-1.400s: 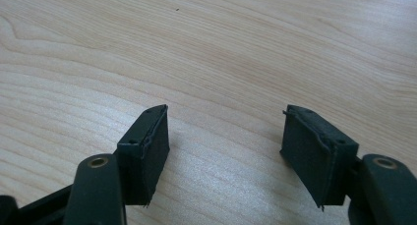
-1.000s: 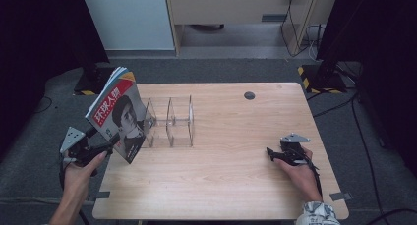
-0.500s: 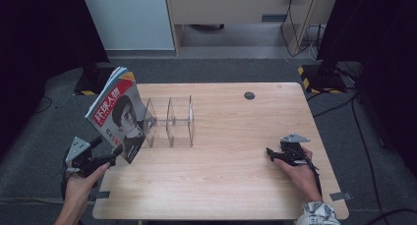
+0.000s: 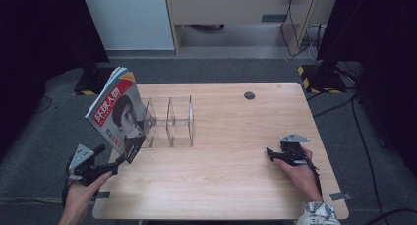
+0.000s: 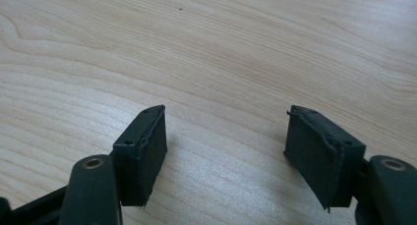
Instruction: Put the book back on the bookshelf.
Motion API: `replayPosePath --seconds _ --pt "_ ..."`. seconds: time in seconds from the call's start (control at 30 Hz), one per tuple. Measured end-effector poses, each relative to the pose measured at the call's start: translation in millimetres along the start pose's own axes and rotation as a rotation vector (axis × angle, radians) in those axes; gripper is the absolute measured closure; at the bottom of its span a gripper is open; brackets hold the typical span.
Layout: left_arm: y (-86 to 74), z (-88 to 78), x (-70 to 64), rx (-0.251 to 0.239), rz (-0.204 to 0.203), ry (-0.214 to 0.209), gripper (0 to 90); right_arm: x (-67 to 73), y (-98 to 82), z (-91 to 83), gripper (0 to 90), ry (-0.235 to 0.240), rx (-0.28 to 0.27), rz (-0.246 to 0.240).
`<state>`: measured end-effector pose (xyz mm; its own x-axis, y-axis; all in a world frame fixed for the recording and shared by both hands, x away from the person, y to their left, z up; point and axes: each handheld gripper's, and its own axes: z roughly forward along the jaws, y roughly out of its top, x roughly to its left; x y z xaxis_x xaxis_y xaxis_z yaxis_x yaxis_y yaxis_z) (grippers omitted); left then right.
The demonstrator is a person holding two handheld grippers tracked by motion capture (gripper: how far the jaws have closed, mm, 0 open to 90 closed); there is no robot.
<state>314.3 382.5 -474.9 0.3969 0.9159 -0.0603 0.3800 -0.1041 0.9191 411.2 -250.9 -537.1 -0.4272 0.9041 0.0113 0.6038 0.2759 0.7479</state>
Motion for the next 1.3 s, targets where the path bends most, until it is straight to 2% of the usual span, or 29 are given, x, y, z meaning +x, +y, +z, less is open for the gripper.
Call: replayPosePath --seconds 0.23,0.5,0.67,0.97,1.3 --pt "-1.0 -1.9 -6.3 0.013 0.008 -0.016 7.2 0.1 -0.2 0.2 32.1 -0.002 -0.002 -0.003" --pt "-1.8 -8.7 -19.9 0.015 0.031 -0.051 7.7 3.1 -0.7 -0.4 31.9 0.004 -0.002 -0.007" --pt "-2.0 -8.6 -23.8 0.02 0.03 -0.064 7.8 2.8 -0.7 -0.3 31.4 0.006 -0.001 -0.017" --pt "-1.0 -5.2 -31.0 0.041 0.054 -0.088 8.0 2.8 -0.7 -0.3 31.2 0.008 0.0 -0.018" --pt "6.7 7.5 -40.1 0.062 0.086 -0.119 8.0 3.1 -0.7 -0.4 31.1 0.008 0.0 -0.015"
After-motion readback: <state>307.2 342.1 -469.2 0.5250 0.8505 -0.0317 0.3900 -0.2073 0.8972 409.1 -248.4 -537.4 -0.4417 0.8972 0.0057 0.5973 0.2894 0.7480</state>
